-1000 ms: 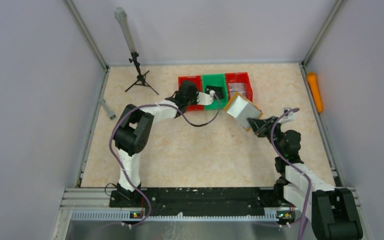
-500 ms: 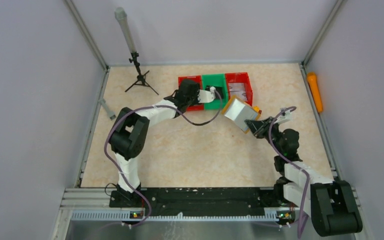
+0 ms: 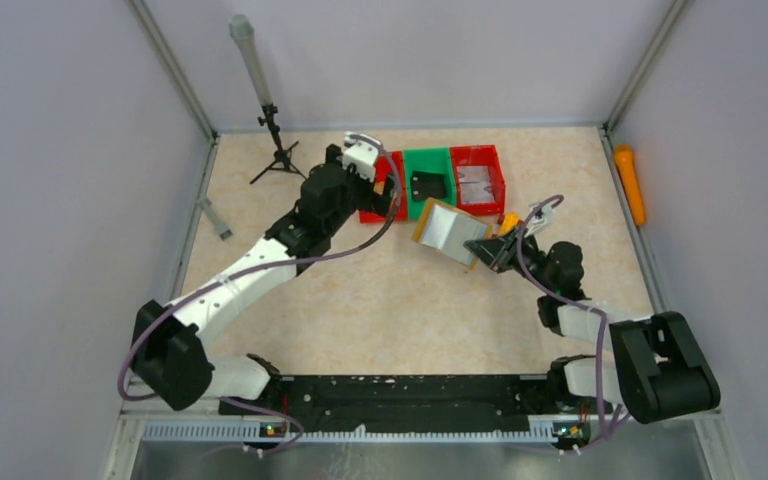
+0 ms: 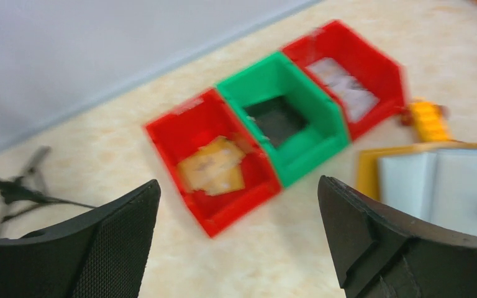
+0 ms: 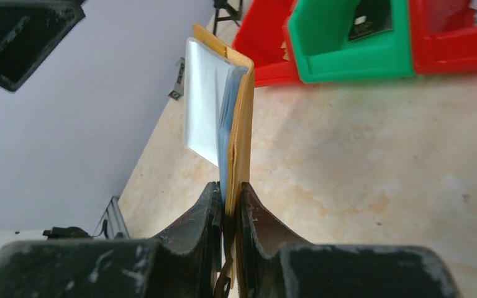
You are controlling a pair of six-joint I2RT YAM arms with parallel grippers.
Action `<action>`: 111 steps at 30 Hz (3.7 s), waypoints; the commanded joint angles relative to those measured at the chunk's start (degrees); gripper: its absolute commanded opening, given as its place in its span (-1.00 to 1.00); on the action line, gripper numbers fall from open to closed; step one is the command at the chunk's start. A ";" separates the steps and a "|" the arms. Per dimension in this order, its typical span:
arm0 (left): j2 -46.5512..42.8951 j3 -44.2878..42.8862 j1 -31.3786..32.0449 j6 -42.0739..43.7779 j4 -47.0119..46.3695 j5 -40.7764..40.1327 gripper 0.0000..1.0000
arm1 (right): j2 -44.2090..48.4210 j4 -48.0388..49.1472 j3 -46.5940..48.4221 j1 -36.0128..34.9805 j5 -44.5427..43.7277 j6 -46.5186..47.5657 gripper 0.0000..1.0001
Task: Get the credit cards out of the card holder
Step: Remove the credit card from the card holder.
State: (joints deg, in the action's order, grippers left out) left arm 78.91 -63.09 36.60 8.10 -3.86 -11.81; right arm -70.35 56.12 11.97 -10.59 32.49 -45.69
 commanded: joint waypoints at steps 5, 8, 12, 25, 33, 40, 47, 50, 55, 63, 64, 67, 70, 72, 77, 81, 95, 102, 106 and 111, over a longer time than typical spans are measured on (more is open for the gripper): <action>-4.31 14.13 -0.71 -22.98 -8.34 28.81 0.97 | -6.82 11.05 5.48 -3.47 9.28 -1.92 -1.00; -5.92 19.01 -0.66 -25.46 -13.30 28.73 0.97 | -9.53 12.50 6.27 -3.90 10.79 -2.91 -1.00; -5.02 21.76 -0.72 -27.68 -17.48 31.02 0.97 | -11.76 13.81 7.34 -5.47 11.95 -3.10 -1.00; 5.50 24.84 -0.92 -35.32 -31.06 37.65 -0.04 | -15.31 18.98 8.18 -6.12 15.06 -6.35 -1.00; 4.63 24.29 -1.13 -34.65 -28.88 37.07 -1.00 | -17.95 25.51 7.80 -6.17 16.33 -9.58 -0.71; 5.16 23.53 -2.16 -35.68 -26.55 35.45 -1.00 | -18.77 29.57 7.22 -6.14 16.76 -11.56 -0.40; 4.51 24.71 -2.56 -36.31 -29.78 38.83 -1.00 | -18.37 24.69 7.95 -6.17 15.98 -9.63 -0.45; 5.12 24.49 -2.52 -36.99 -30.65 41.43 -1.00 | -17.80 24.57 7.63 -6.14 15.37 -9.05 -0.44; 6.31 23.49 -2.54 -38.13 -30.96 44.34 -1.00 | -15.58 20.72 7.42 -6.11 13.86 -6.67 -0.90; 6.42 23.62 -2.49 -38.33 -34.04 49.54 -1.00 | -11.69 9.13 8.18 -6.18 9.63 -0.98 -0.88; 6.50 23.59 -2.44 -38.33 -34.31 50.16 -1.00 | -11.33 8.54 8.16 -6.14 9.34 -0.64 -0.86; 6.83 23.78 -2.37 -39.02 -35.90 51.66 -0.97 | -10.75 5.78 8.55 -6.16 8.51 0.84 -0.80; 6.86 23.72 -2.26 -39.30 -36.64 52.64 -0.95 | -10.52 6.10 8.22 -6.18 8.63 1.21 -0.66; 7.04 23.57 -2.01 -39.15 -36.68 53.38 -0.94 | -10.60 7.96 7.63 -6.23 8.88 0.72 -0.55; 8.15 22.11 -1.04 -38.22 -35.38 54.88 -0.91 | -11.16 7.44 8.13 -6.69 9.02 0.95 -0.44; 8.10 21.77 -0.98 -37.32 -33.85 53.82 -0.68 | -11.22 8.32 8.05 -6.87 9.66 0.75 -0.44; 10.48 19.85 -0.62 -36.22 -29.21 51.01 0.39 | -14.86 14.22 9.03 -9.61 11.65 -2.61 -0.87; 11.41 16.00 0.77 -32.46 -19.35 44.49 0.53 | -11.46 8.10 9.55 -12.52 7.61 2.41 -0.88; 11.18 14.76 1.48 -30.26 -14.23 38.49 0.47 | -7.96 2.95 9.58 -13.25 4.38 5.71 -0.90; 12.46 12.40 1.46 -29.57 -8.02 32.67 0.32 | -5.61 2.32 8.56 -13.29 2.94 6.86 -0.92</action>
State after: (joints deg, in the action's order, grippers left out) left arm 89.62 -47.57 37.95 -23.81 -18.02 28.16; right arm -79.57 55.99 18.92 -22.72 35.64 -41.23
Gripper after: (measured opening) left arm 0.681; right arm 0.133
